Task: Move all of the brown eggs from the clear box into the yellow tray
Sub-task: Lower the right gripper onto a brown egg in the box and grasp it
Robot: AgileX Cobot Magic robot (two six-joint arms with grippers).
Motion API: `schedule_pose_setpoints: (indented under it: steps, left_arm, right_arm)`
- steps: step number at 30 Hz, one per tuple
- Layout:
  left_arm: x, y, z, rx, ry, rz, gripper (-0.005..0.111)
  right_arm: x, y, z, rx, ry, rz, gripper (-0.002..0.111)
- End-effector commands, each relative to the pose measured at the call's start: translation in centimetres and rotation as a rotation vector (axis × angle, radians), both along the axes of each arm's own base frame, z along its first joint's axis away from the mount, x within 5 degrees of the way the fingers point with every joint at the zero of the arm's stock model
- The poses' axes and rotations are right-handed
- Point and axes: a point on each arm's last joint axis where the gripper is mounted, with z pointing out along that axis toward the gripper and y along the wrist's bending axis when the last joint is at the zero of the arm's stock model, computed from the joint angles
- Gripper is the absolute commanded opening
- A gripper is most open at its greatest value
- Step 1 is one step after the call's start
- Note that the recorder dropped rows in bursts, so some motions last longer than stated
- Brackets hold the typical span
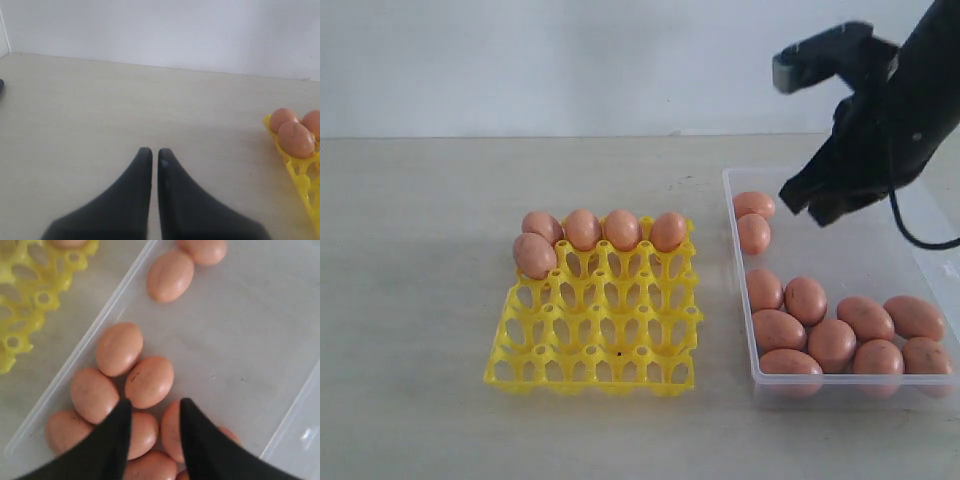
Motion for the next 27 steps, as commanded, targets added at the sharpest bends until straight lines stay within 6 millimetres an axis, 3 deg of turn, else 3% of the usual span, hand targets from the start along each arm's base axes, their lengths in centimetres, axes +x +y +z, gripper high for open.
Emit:
schedule_pose_setpoints:
  steps: [1,3,9,12,19,27]
  left_arm:
    - [0.0,0.0,-0.1,0.004,-0.003,0.002,0.004]
    - [0.0,0.0,-0.1,0.004,-0.003,0.002,0.004]
    - [0.0,0.0,-0.1,0.004,-0.003,0.002,0.004]
    - [0.0,0.0,-0.1,0.004,-0.003,0.002,0.004]
    - [0.0,0.0,-0.1,0.004,-0.003,0.002,0.004]
    - [0.0,0.0,0.0,0.004,-0.008,0.003,0.004]
  right_arm:
    - [1.0,-0.1,-4.1,-0.028,0.157,-0.017,0.072]
    - [1.4,0.0,-5.4,-0.016,0.199,-0.083,0.080]
    - [2.0,0.2,-8.6,-0.001,0.301,-0.212,0.067]
    - [2.7,0.3,-9.6,0.019,0.277,-0.258,0.066]
    - [3.9,0.5,-10.3,0.061,0.185,-0.296,0.066]
    - [3.8,0.5,-11.7,0.050,0.245,-0.315,0.066]
